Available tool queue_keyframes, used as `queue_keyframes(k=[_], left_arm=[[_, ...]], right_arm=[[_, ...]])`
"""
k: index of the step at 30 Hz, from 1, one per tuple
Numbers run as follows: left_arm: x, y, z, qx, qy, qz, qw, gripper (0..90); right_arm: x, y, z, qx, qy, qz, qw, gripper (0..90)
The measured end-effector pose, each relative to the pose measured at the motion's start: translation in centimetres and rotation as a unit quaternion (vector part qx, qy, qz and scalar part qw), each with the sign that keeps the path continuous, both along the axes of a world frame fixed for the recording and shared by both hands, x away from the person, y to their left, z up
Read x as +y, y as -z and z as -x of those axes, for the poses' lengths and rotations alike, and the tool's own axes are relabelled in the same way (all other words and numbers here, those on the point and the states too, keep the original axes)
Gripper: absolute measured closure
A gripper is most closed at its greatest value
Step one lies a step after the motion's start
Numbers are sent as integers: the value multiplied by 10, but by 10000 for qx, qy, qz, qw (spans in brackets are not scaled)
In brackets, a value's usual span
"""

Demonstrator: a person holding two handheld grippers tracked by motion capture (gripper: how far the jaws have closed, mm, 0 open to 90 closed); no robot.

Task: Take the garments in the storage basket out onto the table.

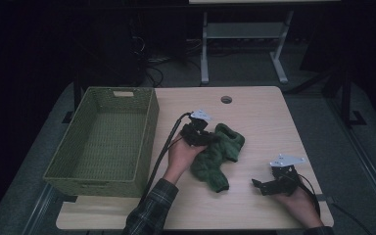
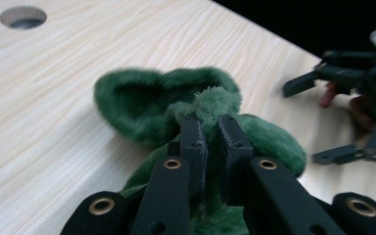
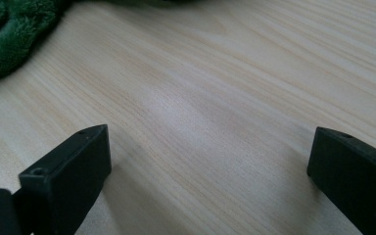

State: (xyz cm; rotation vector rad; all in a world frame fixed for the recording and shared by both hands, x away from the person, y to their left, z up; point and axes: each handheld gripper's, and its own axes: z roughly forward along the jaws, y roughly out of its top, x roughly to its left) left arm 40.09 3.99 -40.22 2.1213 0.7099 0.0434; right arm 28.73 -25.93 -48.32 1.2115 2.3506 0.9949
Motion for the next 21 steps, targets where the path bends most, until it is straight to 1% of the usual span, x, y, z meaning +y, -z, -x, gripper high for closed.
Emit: queue_keyframes(k=[3, 4, 5, 7, 9, 13, 16, 17, 18, 19, 21], left_arm=[[-1, 12, -5, 68, 13, -51, 10000, 826], [-1, 12, -5, 68, 13, -51, 10000, 820], [-3, 17, -7, 126, 9, -69, 9999, 820], [-4, 25, -9, 185, -8, -121, 9998, 773], [-3, 27, -9, 224, -39, -129, 9997, 683], [1, 24, -8, 215, -9, -97, 9997, 502], [6, 14, -3, 72, -60, -122, 9999, 392], [6, 14, -3, 72, -60, -122, 9999, 360], [10, 10, 0, -14, -88, -148, 9999, 342], [10, 10, 0, -14, -88, -148, 9999, 325], [16, 4, 8, -100, -96, -170, 9998, 316]], right_arm=[[0, 0, 0, -5, -4, 0, 10000, 20], [0, 0, 0, -5, -4, 0, 10000, 20], [0, 0, 0, -6, -6, 2, 10000, 21], [0, 0, 0, -8, -8, 1, 10000, 20], [0, 0, 0, -8, -9, 1, 10000, 20], [0, 0, 0, -7, -8, 2, 10000, 21], [0, 0, 0, -1, -2, 1, 10000, 20], [0, 0, 0, -1, -2, 1, 10000, 20], [0, 0, 0, 7, 5, -2, 10000, 21], [0, 0, 0, 8, 5, -2, 10000, 20], [0, 0, 0, 7, 5, -1, 10000, 20]])
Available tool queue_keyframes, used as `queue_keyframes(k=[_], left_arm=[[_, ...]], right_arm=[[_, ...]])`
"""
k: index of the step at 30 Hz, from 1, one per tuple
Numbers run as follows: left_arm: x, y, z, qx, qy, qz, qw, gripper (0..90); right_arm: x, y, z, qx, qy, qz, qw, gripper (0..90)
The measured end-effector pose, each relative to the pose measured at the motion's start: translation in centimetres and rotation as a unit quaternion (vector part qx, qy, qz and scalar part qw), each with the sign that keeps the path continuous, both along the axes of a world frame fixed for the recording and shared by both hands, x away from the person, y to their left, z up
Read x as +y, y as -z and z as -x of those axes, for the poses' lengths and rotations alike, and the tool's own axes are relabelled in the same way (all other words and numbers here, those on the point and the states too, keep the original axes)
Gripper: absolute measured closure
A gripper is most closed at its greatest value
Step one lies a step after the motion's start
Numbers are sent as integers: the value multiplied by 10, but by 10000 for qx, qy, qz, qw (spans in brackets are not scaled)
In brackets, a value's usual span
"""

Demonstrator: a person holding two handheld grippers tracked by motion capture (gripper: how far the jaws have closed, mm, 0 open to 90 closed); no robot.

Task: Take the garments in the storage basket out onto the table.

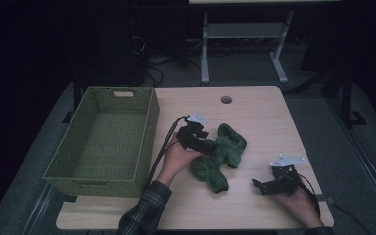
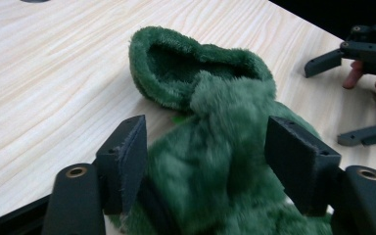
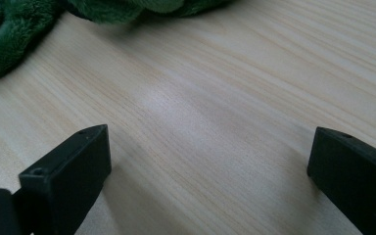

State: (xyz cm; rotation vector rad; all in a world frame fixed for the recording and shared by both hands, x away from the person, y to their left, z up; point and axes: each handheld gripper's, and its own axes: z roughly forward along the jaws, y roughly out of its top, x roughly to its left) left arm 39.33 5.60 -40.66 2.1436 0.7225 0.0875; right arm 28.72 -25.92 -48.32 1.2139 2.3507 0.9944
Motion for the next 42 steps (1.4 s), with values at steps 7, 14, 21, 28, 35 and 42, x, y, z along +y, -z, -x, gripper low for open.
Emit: queue_keyframes(k=[7, 14, 21, 28, 35, 42], left_arm=[[17, -3, 21, -82, 41, 79, 9999, 345], [30, -2, 44, -147, 115, 189, 9996, 460], [39, 5, 60, -210, 144, 187, 9995, 546], [47, 24, 79, -275, 277, 123, 9992, 548], [49, 36, 91, -250, 333, 13, 9991, 547], [41, 46, 95, -256, 389, -212, 9987, 494]], right_arm=[[0, 0, 0, 5, 3, -3, 10000, 20], [0, 0, 0, -10, -6, 3, 10000, 20], [0, 0, 0, -12, -10, 0, 10000, 21], [0, 0, 0, -15, -11, 2, 10000, 20], [0, 0, 0, -19, -18, 2, 10000, 20], [0, 0, 0, -15, -18, 1, 10000, 21]])
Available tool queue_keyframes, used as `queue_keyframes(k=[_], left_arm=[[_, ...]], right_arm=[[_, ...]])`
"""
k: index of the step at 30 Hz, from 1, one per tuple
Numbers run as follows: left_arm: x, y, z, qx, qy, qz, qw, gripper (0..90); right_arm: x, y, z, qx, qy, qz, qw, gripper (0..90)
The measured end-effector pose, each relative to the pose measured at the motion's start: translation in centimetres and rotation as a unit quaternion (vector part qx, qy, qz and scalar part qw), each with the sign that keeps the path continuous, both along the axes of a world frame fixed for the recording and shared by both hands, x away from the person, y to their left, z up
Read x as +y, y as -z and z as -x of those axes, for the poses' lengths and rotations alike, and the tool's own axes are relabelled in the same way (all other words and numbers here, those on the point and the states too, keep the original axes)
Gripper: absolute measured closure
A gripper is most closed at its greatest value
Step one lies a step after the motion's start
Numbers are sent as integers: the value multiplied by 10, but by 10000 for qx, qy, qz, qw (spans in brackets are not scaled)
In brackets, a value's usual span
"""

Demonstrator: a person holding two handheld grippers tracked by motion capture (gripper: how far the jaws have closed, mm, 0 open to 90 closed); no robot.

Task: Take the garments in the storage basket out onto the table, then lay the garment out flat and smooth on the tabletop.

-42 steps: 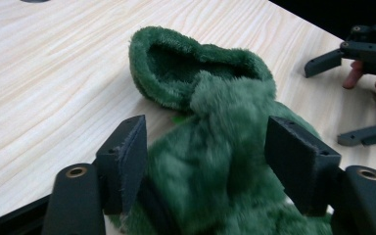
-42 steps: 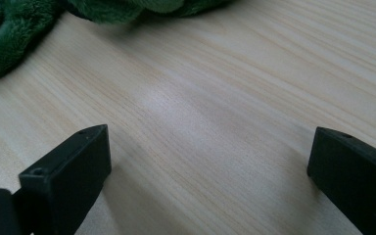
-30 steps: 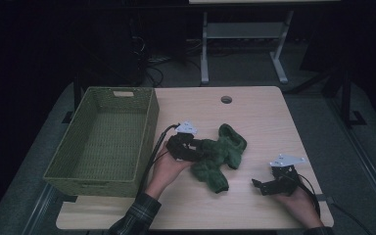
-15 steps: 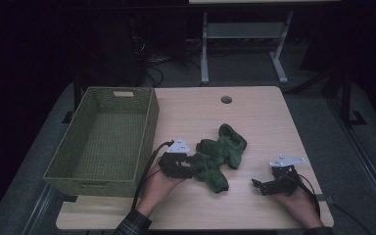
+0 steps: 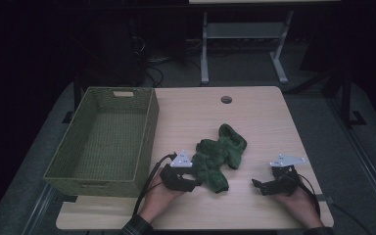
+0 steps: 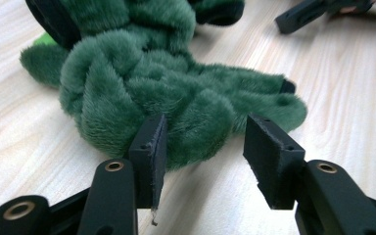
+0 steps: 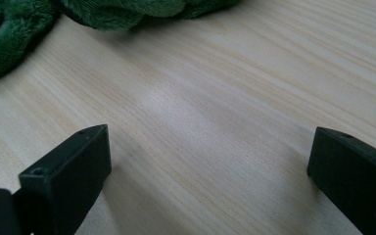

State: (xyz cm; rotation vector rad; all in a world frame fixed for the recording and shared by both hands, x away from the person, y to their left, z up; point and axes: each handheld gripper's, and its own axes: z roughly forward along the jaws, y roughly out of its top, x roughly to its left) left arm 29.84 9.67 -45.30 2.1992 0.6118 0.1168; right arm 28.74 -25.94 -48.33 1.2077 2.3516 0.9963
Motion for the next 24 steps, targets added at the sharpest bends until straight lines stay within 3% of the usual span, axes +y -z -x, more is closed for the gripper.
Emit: queue_keyframes(k=[7, 13, 17, 18, 20, 24], left_arm=[[-4, 6, -2, 2, 32, -164, 9999, 484], [-12, 11, -3, -139, 22, -281, 9995, 509], [-13, 11, -5, -183, 32, -369, 9991, 669], [-13, 11, -5, -162, 25, -367, 9992, 669], [-13, 10, -7, -79, 62, -304, 9995, 788], [-12, 8, -8, -28, 68, -186, 9998, 838]], right_arm=[[0, 0, 0, -1, -1, 3, 10000, 21], [0, 0, 0, -5, -2, 3, 10000, 20], [0, 0, 0, -5, -3, 2, 10000, 21], [0, 0, 0, -5, -3, 2, 10000, 21], [0, 0, 0, -5, -3, 4, 10000, 21], [-1, 0, 0, -8, -21, 0, 10000, 23]])
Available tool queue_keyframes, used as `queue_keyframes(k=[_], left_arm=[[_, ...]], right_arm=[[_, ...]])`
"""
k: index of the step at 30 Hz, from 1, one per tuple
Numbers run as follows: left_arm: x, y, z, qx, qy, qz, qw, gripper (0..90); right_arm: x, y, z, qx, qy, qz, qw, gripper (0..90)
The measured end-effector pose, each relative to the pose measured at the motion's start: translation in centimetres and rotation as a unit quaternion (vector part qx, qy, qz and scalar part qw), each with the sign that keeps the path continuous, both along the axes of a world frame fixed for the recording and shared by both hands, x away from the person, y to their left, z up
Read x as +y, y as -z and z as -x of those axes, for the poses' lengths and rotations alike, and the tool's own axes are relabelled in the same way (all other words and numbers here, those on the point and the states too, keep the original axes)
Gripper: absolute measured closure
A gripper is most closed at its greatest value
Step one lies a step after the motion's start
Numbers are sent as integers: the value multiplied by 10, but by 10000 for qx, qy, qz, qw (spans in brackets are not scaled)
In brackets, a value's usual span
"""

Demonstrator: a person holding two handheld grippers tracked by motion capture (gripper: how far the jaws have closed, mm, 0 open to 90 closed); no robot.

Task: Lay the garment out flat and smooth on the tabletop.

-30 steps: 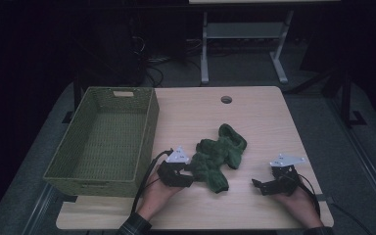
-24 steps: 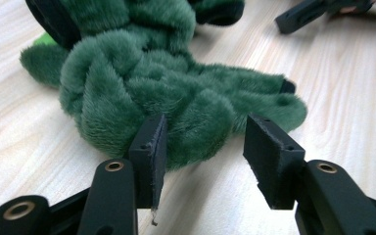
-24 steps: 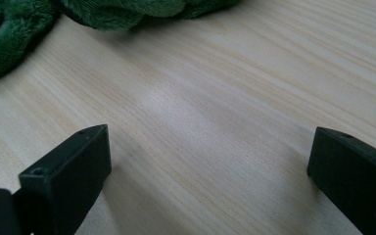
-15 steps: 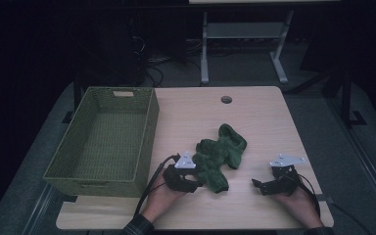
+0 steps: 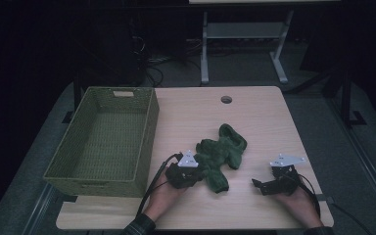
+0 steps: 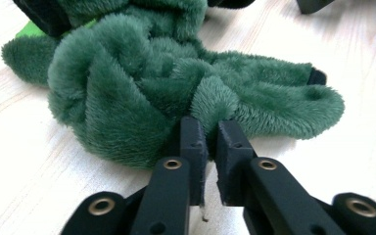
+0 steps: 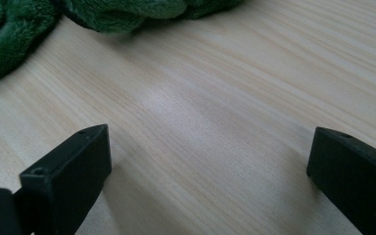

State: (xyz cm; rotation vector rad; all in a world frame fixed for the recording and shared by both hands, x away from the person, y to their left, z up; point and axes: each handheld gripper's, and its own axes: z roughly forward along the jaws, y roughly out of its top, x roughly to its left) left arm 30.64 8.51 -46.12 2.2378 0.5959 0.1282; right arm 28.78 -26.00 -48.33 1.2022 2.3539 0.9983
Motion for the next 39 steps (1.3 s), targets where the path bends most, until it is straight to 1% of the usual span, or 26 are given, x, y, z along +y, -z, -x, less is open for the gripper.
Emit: queue_keyframes(k=[4, 6, 7, 8, 12, 13, 14, 15, 16, 17, 18, 22, 23, 24, 25, 26, 27, 28, 30, 31, 32, 33, 35, 37, 38, 39], left_arm=[[3, -4, -1, 40, 61, 43, 10000, 842], [4, -6, -1, 60, 58, 147, 9999, 842], [4, -6, -1, 60, 58, 147, 9999, 842], [7, -9, -1, 101, 50, 259, 9996, 844], [10, -14, -2, 157, 58, 402, 9990, 844], [11, -14, -2, 151, 62, 405, 9990, 845], [11, -14, -2, 151, 62, 405, 9990, 845], [11, -15, -2, 156, 62, 419, 9990, 845], [12, -15, -2, 166, 53, 429, 9989, 845], [12, -15, -2, 175, 44, 456, 9988, 845], [12, -16, -2, 199, 37, 481, 9986, 845], [12, -16, -2, 199, 29, 504, 9985, 845], [12, -16, -3, 198, 34, 496, 9986, 845], [13, -16, -3, 200, 36, 500, 9985, 844], [13, -16, -3, 197, 41, 507, 9985, 845], [13, -16, -3, 197, 41, 507, 9985, 845], [13, -17, -3, 198, 36, 525, 9984, 845], [13, -17, -4, 198, 38, 526, 9984, 845], [13, -17, -3, 200, 39, 525, 9984, 845], [13, -17, -3, 200, 39, 525, 9984, 845], [13, -17, -3, 204, 34, 524, 9984, 845], [13, -17, -3, 204, 34, 524, 9984, 845], [13, -16, -4, 221, 38, 525, 9984, 845], [13, -16, -4, 221, 46, 515, 9984, 844], [13, -16, -4, 228, 43, 515, 9984, 845], [13, -16, -4, 235, 44, 520, 9984, 845]], right_arm=[[-1, 0, 0, -17, -25, -10, 10000, 45], [-2, -1, 1, -28, -29, 6, 10000, 79], [-2, -1, 1, -28, -29, 6, 10000, 79], [-2, -5, 4, -68, -82, 16, 9999, 136], [3, -12, 10, -116, -251, -168, 9995, 155], [6, -13, 12, -93, -328, -239, 9991, 170], [6, -13, 12, -93, -328, -239, 9991, 170], [10, -14, 14, -40, -512, -329, 9981, 201], [10, -14, 14, -40, -512, -329, 9981, 201], [13, -14, 15, -17, -585, -384, 9975, 224], [20, -15, 17, 43, -738, -428, 9963, 257], [35, -18, 20, 94, -1098, -594, 9921, 325], [35, -18, 20, 94, -1098, -594, 9921, 325], [39, -18, 21, 131, -1169, -654, 9909, 340], [48, -18, 23, 122, -1339, -664, 9887, 357], [52, -19, 24, 145, -1397, -680, 9878, 369], [52, -19, 24, 145, -1397, -680, 9878, 369], [59, -19, 25, 167, -1523, -704, 9857, 390], [65, -19, 24, 137, -1601, -700, 9845, 411], [67, -19, 24, 174, -1630, -701, 9840, 411], [69, -18, 24, 173, -1632, -730, 9837, 431], [69, -18, 24, 173, -1632, -730, 9837, 431], [73, -17, 23, 171, -1701, -732, 9826, 452], [76, -17, 23, 187, -1709, -749, 9823, 468], [78, -17, 22, 164, -1744, -722, 9819, 470], [80, -16, 22, 191, -1737, -699, 9821, 482]])
